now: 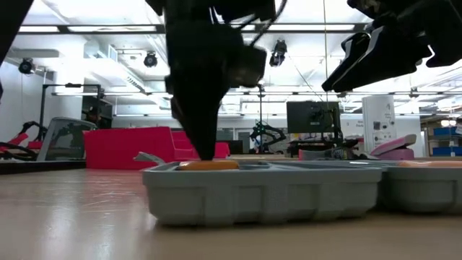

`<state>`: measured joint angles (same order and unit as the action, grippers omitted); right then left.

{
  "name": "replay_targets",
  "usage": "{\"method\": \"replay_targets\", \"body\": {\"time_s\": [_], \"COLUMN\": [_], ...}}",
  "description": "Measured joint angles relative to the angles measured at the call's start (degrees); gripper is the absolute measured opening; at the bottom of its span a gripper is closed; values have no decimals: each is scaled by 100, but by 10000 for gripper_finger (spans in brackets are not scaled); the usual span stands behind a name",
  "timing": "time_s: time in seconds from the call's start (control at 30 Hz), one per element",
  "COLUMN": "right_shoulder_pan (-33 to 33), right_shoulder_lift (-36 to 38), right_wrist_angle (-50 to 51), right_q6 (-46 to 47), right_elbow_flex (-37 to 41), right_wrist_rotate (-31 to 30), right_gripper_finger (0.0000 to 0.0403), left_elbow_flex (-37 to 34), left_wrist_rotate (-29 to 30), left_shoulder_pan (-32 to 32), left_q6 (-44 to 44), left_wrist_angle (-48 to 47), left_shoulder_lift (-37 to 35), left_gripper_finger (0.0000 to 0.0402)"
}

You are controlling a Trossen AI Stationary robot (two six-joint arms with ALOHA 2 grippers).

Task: Prefit tool cases
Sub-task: Put the yellow tape measure into the prefit tool case, then put the yellow pliers into the prefit tool case

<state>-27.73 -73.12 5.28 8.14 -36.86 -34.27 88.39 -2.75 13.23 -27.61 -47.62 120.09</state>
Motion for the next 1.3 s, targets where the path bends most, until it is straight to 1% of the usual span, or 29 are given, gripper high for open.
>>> {"method": "replay_targets", "body": {"time_s": [0.1,0.2,0.33,0.43,0.6,0.83,1.17,1.3], "right_shoulder_pan": [0,0,0,0,0,0,-2,-5], "right_shoulder_lift": [0,0,0,0,0,0,0,-2], "right_wrist_angle": [28,17,16,8,11,22,25,35], "right_q6": [29,41,39,42,44,42,44,98], "right_elbow_flex": [0,0,2,2,4,7,9,9], "right_wrist_rotate": [25,27,30,30,32,34,34,32], "right_gripper_finger": [199,199,199,199,199,199,199,199], "left_elbow_flex": [7,-8,15,210,464,561,502,362], "left_wrist_rotate": [-79,-79,141,311,320,-140,-287,-497], "left_shoulder_pan": [-14,-26,-28,-31,-31,42,162,173], "left_q6": [-41,-116,-260,-380,-452,-493,-553,-639], "left_wrist_angle": [42,37,-177,-198,-289,-152,60,135], "left_shoulder_lift": [69,-59,-275,-405,-403,-409,-252,-202], "left_gripper_finger": [118,119,115,114,119,113,119,113]}}
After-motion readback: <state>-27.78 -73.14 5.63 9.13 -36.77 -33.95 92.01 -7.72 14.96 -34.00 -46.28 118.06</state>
